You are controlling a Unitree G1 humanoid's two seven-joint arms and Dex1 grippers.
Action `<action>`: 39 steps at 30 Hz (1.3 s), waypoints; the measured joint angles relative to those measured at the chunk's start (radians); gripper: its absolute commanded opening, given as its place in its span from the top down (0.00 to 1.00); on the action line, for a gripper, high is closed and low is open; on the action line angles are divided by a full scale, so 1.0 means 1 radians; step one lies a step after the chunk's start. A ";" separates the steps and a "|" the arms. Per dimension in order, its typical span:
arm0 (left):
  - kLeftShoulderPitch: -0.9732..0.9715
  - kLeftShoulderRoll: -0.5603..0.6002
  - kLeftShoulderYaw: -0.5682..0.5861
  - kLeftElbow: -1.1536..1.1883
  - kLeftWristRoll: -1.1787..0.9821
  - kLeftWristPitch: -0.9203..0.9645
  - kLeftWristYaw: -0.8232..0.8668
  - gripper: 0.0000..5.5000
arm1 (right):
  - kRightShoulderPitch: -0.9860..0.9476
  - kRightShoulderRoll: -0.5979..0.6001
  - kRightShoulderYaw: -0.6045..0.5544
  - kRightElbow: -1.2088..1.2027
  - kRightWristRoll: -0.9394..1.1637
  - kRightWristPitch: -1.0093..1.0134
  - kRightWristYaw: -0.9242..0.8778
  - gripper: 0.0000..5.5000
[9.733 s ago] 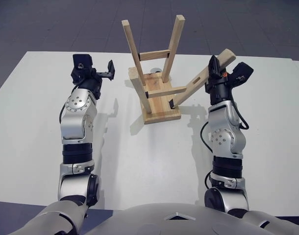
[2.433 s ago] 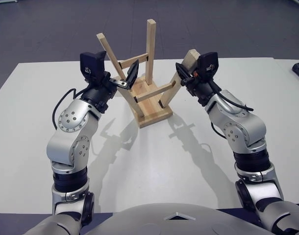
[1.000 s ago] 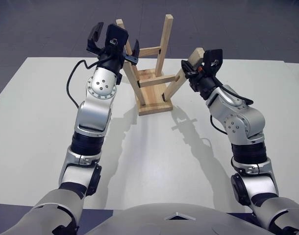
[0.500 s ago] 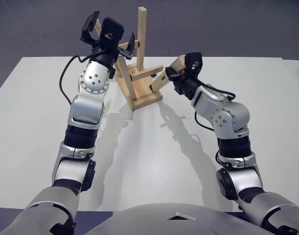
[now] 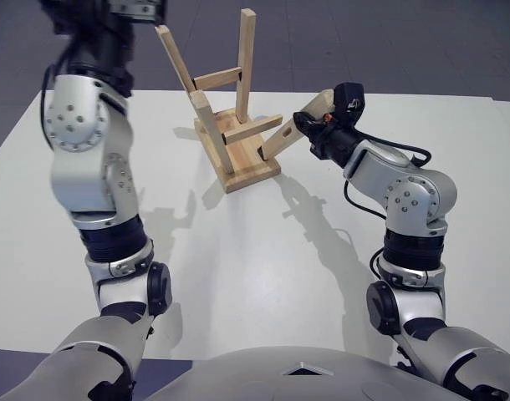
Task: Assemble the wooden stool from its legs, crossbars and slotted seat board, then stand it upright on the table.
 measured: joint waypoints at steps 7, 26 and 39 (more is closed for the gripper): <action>0.025 0.083 0.131 0.009 -0.004 0.035 0.082 0.02 | 0.016 -0.059 -0.015 -0.148 0.016 0.179 0.033 0.81; 0.299 0.038 -0.033 0.013 0.080 0.204 0.108 0.02 | 0.110 -0.258 -0.157 -0.304 0.115 0.295 0.284 0.81; 0.250 -0.036 -0.089 0.034 0.080 0.164 0.122 0.02 | 0.303 -0.159 -0.272 -0.304 0.128 -0.135 0.353 0.81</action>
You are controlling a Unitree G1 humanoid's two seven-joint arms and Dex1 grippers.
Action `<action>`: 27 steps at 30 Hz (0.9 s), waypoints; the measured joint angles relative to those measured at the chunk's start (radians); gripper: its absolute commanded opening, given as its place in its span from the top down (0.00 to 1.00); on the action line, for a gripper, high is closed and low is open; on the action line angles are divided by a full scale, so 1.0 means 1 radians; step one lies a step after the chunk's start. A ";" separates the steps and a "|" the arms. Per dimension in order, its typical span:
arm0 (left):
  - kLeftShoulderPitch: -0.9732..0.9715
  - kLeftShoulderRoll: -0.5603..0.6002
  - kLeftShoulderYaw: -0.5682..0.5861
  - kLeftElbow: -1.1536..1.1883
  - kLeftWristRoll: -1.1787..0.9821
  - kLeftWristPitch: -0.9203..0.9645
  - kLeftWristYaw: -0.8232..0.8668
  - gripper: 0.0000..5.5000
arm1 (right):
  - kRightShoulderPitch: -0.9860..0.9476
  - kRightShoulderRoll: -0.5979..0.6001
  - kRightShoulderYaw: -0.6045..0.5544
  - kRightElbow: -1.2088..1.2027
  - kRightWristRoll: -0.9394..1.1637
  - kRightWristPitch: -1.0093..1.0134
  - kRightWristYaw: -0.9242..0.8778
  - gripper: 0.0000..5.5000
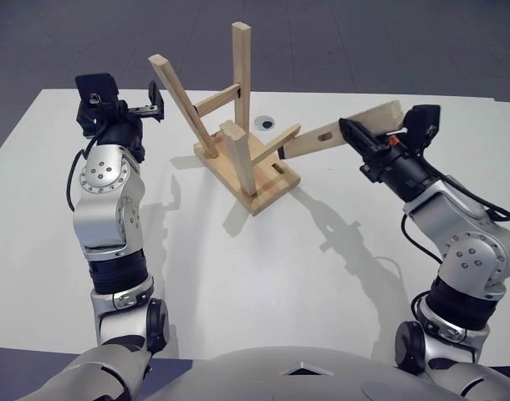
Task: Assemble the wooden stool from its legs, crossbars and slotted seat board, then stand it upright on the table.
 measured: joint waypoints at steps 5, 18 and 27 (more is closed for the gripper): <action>0.015 0.006 0.039 -0.006 -0.002 0.033 0.000 0.02 | -0.105 -0.057 0.002 0.167 -0.056 -0.073 -0.017 0.81; -0.032 0.106 0.152 0.127 -0.001 0.025 0.014 0.02 | -0.216 -0.005 0.261 0.568 -0.364 -0.310 0.010 0.81; 0.000 0.164 0.202 0.190 0.003 0.030 0.007 0.02 | -0.160 -0.035 0.159 0.225 -0.136 0.157 -0.035 0.81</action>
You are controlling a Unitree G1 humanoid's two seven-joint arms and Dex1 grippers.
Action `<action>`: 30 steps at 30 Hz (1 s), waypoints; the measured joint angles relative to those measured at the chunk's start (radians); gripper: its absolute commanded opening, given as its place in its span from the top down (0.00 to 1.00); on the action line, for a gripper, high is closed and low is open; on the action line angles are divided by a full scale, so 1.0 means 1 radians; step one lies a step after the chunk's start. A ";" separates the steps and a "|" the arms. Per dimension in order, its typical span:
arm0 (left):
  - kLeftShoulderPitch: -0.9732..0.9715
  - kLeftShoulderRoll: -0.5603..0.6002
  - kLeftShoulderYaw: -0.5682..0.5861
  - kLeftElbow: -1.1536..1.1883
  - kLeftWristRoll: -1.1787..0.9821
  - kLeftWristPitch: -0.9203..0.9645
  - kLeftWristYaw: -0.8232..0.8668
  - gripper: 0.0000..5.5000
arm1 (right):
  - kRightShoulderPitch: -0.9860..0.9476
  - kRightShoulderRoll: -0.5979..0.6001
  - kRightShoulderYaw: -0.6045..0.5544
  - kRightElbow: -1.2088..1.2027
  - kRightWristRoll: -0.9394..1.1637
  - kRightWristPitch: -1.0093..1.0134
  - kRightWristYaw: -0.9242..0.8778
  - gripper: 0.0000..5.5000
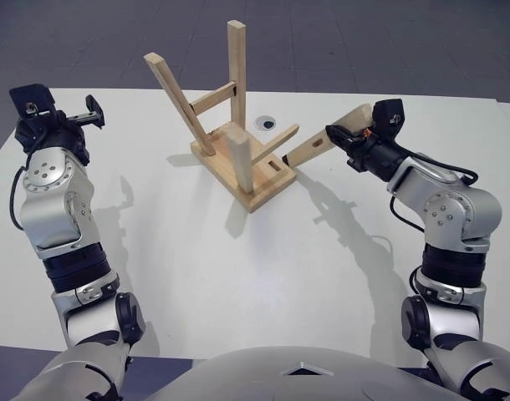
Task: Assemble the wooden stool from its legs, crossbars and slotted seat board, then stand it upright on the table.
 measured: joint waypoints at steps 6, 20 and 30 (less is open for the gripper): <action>-0.005 0.026 -0.012 0.054 0.014 -0.012 0.001 0.02 | -0.010 0.068 -0.063 -0.099 0.080 0.189 -0.080 0.81; 0.009 0.028 0.039 0.026 0.008 -0.031 0.039 0.02 | -0.282 0.199 -0.375 -0.083 0.135 0.439 -0.210 0.81; -0.006 -0.053 -0.016 -0.013 -0.022 -0.008 0.061 0.02 | -0.214 0.364 -0.438 -0.060 0.238 0.483 -0.391 0.81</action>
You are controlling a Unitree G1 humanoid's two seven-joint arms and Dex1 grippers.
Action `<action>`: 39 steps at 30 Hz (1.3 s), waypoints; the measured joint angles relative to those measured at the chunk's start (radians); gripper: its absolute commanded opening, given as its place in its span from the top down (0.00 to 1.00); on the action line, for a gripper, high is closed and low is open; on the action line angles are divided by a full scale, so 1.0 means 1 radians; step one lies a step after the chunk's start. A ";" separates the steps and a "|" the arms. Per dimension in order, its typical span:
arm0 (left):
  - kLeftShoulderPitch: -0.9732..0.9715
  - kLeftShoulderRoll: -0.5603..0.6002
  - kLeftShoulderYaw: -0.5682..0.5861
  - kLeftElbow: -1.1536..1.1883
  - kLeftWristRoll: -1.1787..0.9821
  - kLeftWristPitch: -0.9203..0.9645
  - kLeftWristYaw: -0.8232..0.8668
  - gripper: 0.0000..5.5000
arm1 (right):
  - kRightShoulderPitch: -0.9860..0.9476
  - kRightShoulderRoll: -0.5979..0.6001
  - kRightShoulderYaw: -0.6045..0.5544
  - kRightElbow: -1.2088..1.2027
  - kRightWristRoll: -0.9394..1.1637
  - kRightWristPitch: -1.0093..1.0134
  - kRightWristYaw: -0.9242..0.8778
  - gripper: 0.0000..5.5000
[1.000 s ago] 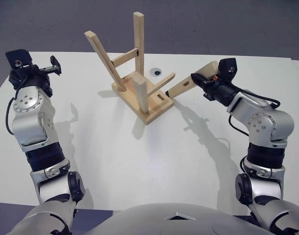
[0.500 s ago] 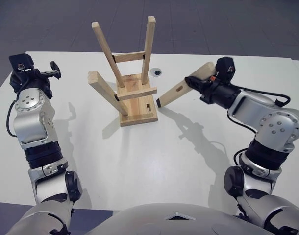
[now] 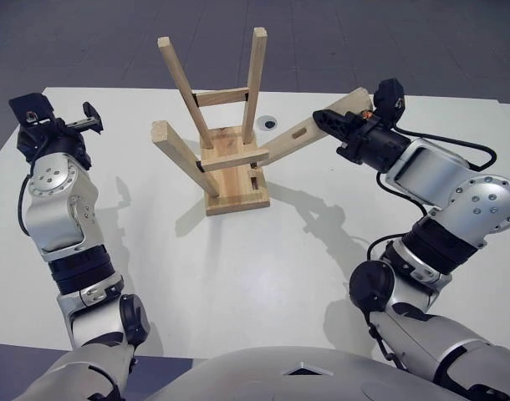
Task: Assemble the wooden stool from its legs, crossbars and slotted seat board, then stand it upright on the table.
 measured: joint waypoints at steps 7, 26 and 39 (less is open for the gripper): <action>-0.019 -0.007 -0.033 0.000 -0.003 0.007 0.005 0.02 | 0.053 -0.002 0.011 0.030 0.102 -0.002 -0.113 0.81; -0.025 -0.039 -0.066 -0.139 -0.009 0.074 0.020 0.02 | -0.026 -0.057 0.124 0.035 0.117 -0.011 -0.280 0.81; 0.001 -0.029 -0.094 -0.301 -0.161 0.037 -0.209 0.02 | -0.091 -0.103 0.287 0.029 -0.066 -0.023 -0.177 0.81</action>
